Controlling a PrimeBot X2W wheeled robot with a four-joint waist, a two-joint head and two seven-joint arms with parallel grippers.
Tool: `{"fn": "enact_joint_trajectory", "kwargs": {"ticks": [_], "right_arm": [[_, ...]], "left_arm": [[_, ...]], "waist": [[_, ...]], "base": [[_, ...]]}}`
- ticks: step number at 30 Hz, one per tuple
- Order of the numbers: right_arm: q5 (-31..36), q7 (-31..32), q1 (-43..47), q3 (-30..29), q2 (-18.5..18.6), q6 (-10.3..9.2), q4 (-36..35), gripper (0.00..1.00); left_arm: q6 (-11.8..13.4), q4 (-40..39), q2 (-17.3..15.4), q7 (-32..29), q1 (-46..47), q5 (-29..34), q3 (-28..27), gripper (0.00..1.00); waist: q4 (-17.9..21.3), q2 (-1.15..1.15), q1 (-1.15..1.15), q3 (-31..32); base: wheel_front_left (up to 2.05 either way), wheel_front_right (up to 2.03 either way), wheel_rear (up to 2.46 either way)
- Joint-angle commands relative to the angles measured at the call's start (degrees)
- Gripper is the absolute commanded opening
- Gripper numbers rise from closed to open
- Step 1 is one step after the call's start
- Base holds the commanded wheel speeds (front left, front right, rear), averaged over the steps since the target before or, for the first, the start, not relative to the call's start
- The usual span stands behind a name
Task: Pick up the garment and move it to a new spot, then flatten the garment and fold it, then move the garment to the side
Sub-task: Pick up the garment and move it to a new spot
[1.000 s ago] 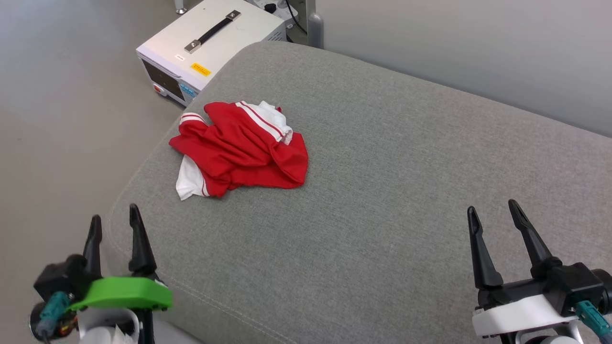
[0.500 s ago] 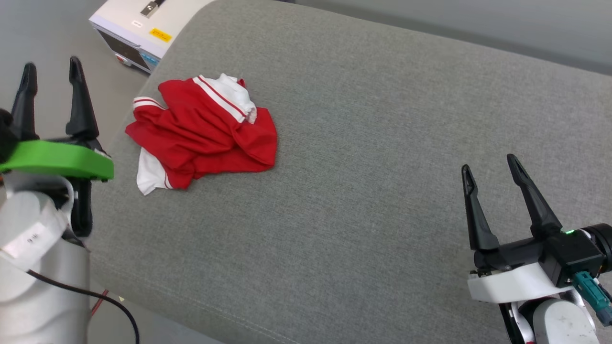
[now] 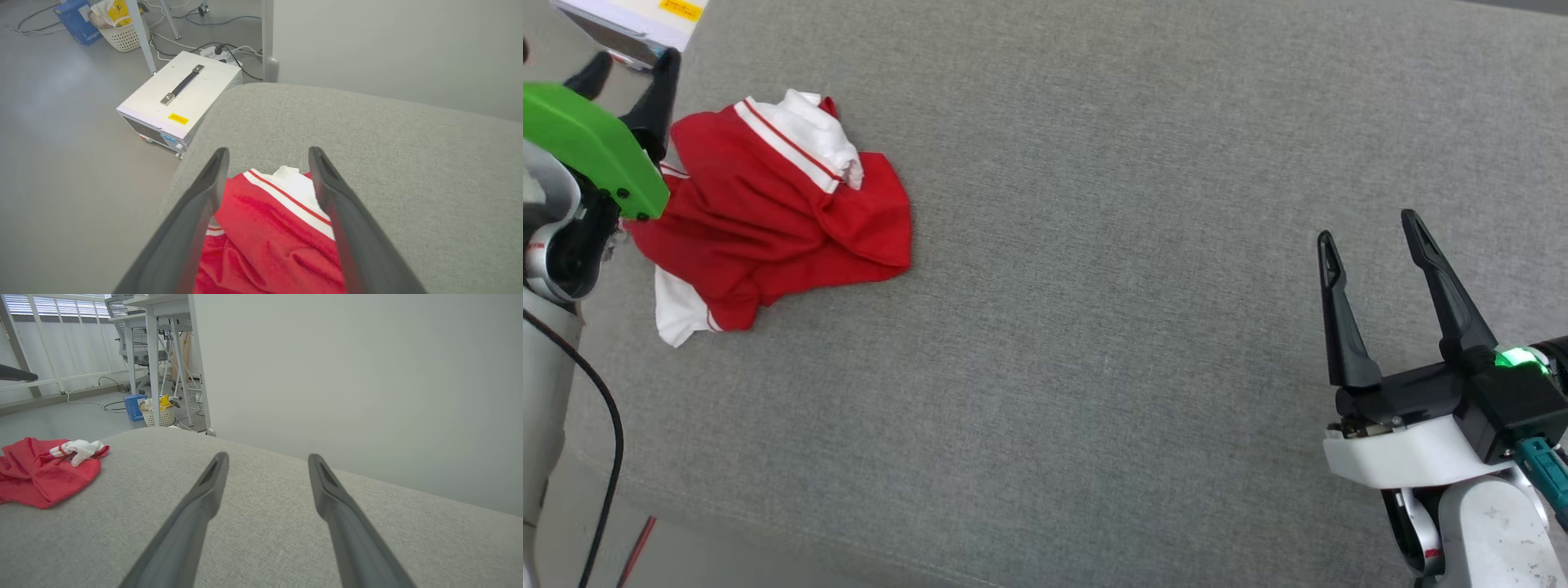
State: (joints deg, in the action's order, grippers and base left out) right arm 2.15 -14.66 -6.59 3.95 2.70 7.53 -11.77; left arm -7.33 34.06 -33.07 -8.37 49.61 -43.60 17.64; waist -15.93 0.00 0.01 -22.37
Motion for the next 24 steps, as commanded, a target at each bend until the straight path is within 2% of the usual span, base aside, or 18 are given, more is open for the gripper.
{"fn": "enact_joint_trajectory", "kwargs": {"ticks": [1,6,12,17,21,24], "right_arm": [[0.40,-0.34,-1.34,0.06,0.18,-0.04,-0.46,1.00],[0.48,-0.34,-2.20,0.33,0.18,-0.04,-0.93,1.00],[0.61,-0.34,-3.24,0.55,0.24,-0.04,-1.15,1.00],[0.56,-0.34,-3.96,0.57,0.25,-0.04,-1.14,1.00],[0.45,-0.34,-4.30,0.77,0.25,-0.04,-0.80,1.00],[0.33,-0.34,-4.29,0.89,0.24,-0.04,-0.51,1.00]], "left_arm": [[-0.15,0.50,-1.09,-3.25,1.48,-1.96,1.78,1.00],[-0.15,0.79,-3.65,-16.77,3.53,-9.65,8.90,1.00],[-0.15,2.02,-5.03,-26.16,4.40,-13.10,15.90,1.00],[-0.15,5.84,-4.21,-29.49,3.90,-12.74,21.26,1.00],[-0.15,10.15,-1.44,-29.51,3.10,-14.12,23.42,1.00],[-0.15,12.03,-0.67,-29.24,2.74,-13.94,25.53,1.00]], "waist": [[1.94,0.00,-0.01,-1.98],[3.21,0.00,-0.01,-3.54],[4.65,0.00,-0.01,-5.40],[5.63,0.00,-0.01,-6.48],[6.41,0.00,-0.01,-6.75],[6.78,0.00,-0.01,-6.49]], "base": [[0.00,0.00,0.00],[0.00,0.00,0.00],[0.00,0.00,0.00],[0.00,0.00,0.00],[0.00,0.00,0.00],[0.00,0.00,0.00]]}}
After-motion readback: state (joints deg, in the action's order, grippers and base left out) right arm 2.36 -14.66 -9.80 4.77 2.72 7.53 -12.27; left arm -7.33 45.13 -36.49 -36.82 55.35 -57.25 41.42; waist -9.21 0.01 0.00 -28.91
